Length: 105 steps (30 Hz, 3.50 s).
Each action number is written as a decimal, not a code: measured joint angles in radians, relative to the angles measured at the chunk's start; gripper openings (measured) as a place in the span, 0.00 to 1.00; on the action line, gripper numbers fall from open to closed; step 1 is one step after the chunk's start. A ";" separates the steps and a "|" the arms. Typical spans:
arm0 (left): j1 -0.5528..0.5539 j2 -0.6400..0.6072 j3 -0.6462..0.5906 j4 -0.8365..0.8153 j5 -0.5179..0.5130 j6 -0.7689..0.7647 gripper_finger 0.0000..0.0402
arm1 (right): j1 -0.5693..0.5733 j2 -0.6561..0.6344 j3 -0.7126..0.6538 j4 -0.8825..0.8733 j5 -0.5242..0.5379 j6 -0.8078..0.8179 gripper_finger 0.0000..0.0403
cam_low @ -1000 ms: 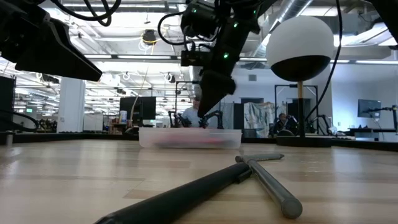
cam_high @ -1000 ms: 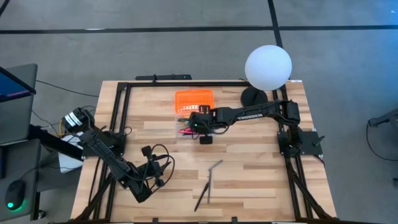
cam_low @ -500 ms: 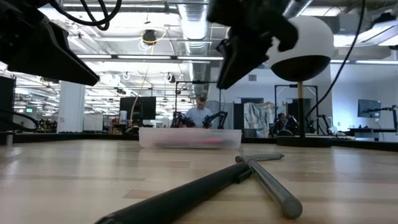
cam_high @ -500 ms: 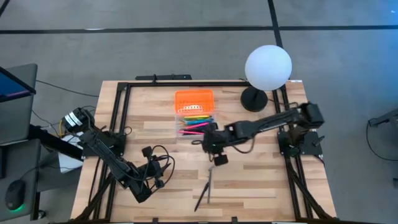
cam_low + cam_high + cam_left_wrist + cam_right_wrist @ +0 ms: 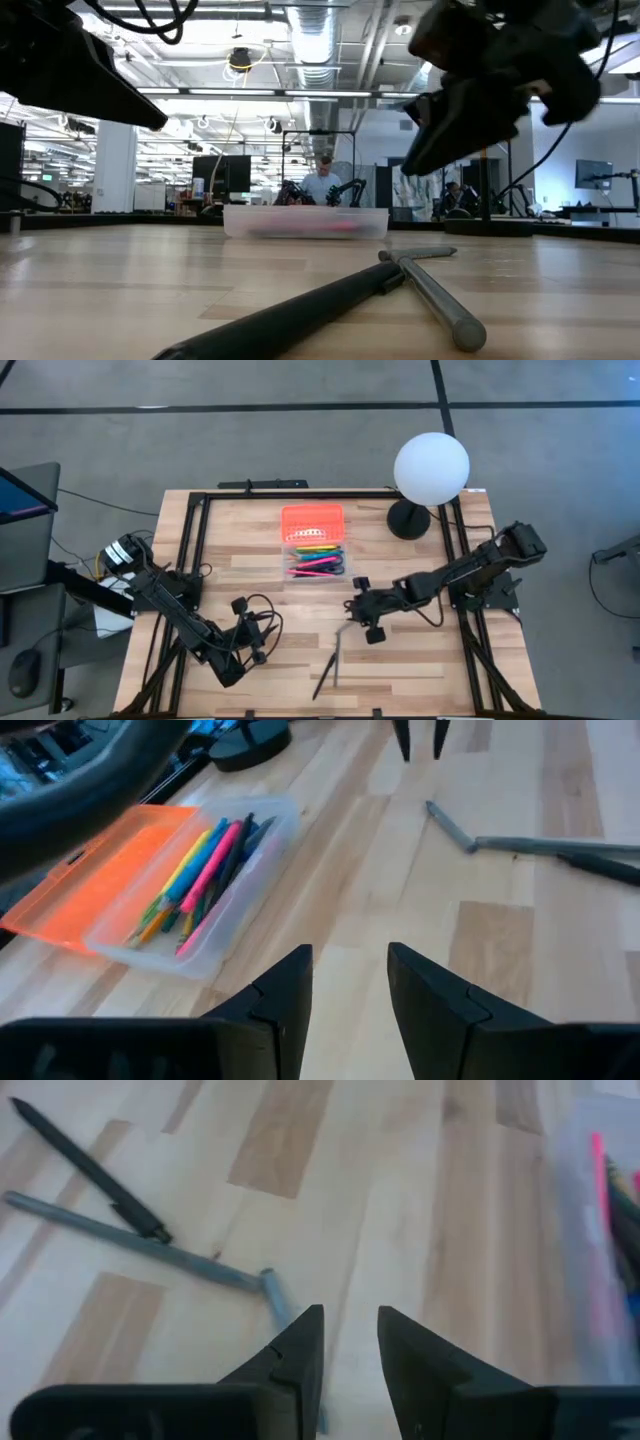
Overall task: Pick & place school supplies into a supply box
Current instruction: Put the black pen into the supply box
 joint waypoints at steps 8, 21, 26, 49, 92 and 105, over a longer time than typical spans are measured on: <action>0.102 0.108 0.000 0.564 0.313 0.414 0.32 | 0.047 0.000 -0.091 0.149 0.045 0.010 0.22; 0.260 0.301 0.214 0.633 0.885 0.637 0.32 | 0.100 0.000 -0.091 0.167 0.167 -0.006 0.22; 0.284 0.379 0.299 0.615 0.960 0.715 0.32 | 0.117 0.000 -0.091 0.151 0.168 -0.006 0.22; 0.343 0.512 0.489 0.410 1.181 0.863 0.32 | 0.118 0.001 -0.091 0.117 0.198 0.018 0.22; 0.348 0.566 0.458 0.529 1.209 0.857 0.32 | 0.118 0.001 -0.090 0.113 0.213 0.036 0.22; 0.349 0.541 0.489 0.315 1.193 0.823 0.32 | 0.118 0.001 -0.090 0.113 0.213 0.037 0.22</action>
